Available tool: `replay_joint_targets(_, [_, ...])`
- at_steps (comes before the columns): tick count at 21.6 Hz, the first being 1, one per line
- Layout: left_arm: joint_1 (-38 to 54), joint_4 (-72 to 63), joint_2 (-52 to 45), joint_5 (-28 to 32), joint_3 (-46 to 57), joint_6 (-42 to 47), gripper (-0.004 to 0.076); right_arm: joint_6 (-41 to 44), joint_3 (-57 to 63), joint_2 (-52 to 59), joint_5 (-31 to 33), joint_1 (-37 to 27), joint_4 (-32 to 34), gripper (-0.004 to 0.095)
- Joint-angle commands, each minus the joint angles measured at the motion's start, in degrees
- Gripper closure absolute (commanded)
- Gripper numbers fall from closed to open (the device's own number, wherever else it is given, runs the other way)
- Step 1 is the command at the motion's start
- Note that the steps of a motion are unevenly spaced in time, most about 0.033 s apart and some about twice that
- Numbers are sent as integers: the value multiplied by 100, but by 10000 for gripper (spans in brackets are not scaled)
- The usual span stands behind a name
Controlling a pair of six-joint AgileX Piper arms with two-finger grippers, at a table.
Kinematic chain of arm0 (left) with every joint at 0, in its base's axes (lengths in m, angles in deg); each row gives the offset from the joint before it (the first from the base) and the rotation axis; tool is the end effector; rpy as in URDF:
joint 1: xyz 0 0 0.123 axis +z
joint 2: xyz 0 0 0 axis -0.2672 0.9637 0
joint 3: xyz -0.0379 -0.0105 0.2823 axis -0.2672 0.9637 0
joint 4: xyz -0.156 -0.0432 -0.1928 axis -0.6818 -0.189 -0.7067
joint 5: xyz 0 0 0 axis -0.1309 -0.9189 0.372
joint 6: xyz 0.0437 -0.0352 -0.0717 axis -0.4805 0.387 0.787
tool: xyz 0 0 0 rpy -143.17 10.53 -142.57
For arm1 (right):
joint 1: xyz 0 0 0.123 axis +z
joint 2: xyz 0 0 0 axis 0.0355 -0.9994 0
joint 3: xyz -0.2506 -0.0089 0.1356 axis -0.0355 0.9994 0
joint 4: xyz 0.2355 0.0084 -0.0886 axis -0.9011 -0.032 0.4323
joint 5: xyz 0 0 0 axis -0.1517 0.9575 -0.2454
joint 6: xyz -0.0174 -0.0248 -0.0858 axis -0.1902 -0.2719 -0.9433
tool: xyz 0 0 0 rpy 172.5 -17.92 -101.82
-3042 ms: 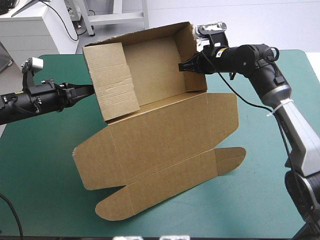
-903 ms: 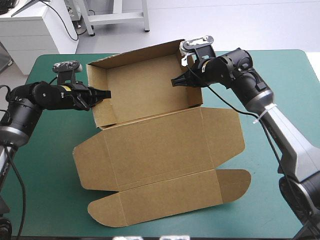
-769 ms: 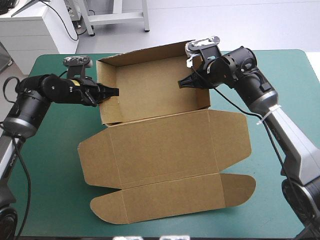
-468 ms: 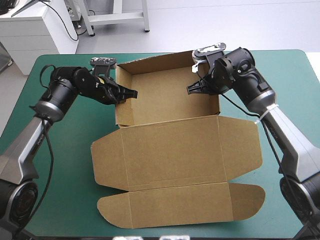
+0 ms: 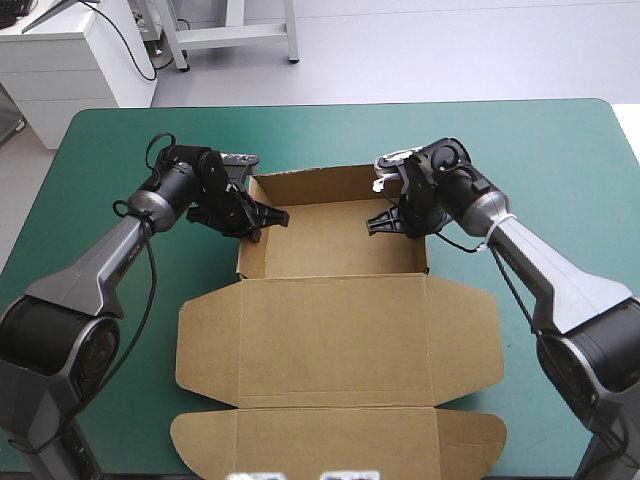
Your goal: Fold the box
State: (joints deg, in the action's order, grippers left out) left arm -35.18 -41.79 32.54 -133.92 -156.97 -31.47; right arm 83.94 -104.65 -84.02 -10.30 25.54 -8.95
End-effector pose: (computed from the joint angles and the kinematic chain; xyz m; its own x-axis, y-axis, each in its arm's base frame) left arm 0.3695 -0.1469 0.2722 -0.9424 0.1718 -0.2869 0.2327 0.9531 -0.1934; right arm 0.3497 0.1714 0.3009 -0.9089 -0.2502 -0.3337 -0.2524 0.9669 -0.0375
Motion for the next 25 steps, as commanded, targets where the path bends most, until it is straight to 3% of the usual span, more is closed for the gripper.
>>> replay_joint_targets(1, [-76, -146, -199, 463, -224, -147, 731, -115, -133, 161, -226, 14, -467, 927])
replay_joint_targets(5, [-76, -111, -152, 373, -224, -279, 729, -153, -133, -80, -88, -39, -426, 892])
replay_joint_targets(6, [-76, -111, -152, 373, -224, -421, 721, -207, -133, -110, -60, -39, -426, 852])
replay_joint_targets(8, [-76, -166, -152, 329, -224, -451, 653, -235, -133, -113, -85, -39, -399, 661])
replay_joint_targets(9, [-76, -209, -152, 217, -224, -534, 559, -235, -198, -113, -88, -39, -267, 517])
replay_joint_targets(10, [-76, -242, -152, 186, -224, -593, 513, -235, -232, -113, -74, -39, -163, 466])
replay_joint_targets(11, [-76, -298, -152, 116, -224, -650, 386, -235, -324, -113, 2, -39, 16, 413])
replay_joint_targets(12, [-76, -327, -152, 101, -224, -650, 335, -235, -379, -113, 104, -39, 145, 408])
replay_joint_targets(13, [-76, -385, -152, 115, -224, -650, 214, -235, -481, -113, 357, -39, 451, 409])
replay_joint_targets(14, [-76, -383, -152, 115, -233, -650, 171, -235, -558, -113, 484, -39, 688, 409])
replay_joint_targets(17, [-76, -274, -164, -121, -439, -650, 168, -245, -752, -35, 484, -39, 594, 411])
replay_joint_targets(22, [-76, 333, -164, -1181, -1701, -650, 169, -302, -1195, 133, 484, -39, 452, 411])
replay_joint_targets(25, [-76, 683, -204, -1240, -2274, -626, 177, -426, -1336, 298, 484, -39, 462, 411])
